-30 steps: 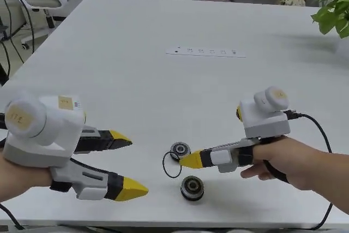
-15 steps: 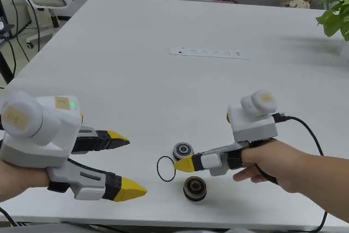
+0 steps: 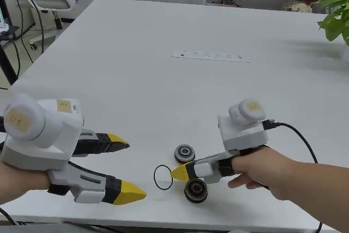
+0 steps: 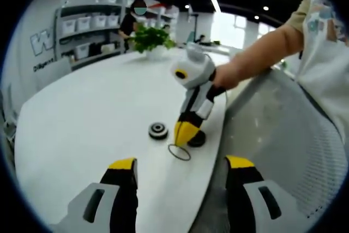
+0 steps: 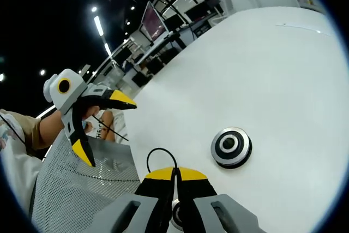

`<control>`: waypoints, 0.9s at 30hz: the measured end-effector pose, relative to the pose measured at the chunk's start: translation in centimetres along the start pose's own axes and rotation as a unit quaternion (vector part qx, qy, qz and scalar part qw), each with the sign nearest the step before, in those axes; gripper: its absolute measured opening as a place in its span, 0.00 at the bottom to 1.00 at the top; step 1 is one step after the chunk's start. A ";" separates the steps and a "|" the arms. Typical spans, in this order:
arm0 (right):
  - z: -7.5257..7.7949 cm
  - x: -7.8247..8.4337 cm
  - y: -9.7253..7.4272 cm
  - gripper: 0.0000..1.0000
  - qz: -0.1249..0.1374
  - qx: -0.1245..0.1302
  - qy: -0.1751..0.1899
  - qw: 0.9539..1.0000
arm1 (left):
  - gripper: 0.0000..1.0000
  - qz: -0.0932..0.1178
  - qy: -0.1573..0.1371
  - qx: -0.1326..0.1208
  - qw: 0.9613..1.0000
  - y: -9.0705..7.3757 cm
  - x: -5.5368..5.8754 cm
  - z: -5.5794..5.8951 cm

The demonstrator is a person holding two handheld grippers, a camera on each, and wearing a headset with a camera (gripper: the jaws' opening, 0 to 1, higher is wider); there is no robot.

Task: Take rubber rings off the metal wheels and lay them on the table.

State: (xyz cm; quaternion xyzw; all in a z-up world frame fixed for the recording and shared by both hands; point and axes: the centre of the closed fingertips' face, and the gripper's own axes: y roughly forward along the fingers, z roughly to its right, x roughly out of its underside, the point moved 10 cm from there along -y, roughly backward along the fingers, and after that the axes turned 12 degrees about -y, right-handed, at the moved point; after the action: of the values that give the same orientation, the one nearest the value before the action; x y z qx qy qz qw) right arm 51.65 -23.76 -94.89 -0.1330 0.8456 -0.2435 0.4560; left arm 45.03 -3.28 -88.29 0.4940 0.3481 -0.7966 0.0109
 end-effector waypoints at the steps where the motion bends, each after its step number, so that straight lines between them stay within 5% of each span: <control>1: 0.0 0.0 0.0 0.00 0.000 0.002 -0.001 1.000 | 0.65 -0.001 0.000 0.000 1.000 0.0 0.0 0.0; 27: 0.1 -0.2 -0.5 0.10 0.003 0.015 -0.024 1.000 | 0.64 -0.014 0.003 -0.003 1.000 0.1 0.0 0.0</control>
State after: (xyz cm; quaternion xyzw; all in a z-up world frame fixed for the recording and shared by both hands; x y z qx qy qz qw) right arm 51.84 -24.12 -94.56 -0.1300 0.8310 -0.2514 0.4788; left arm 45.01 -3.35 -88.35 0.4912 0.3574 -0.7943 0.0005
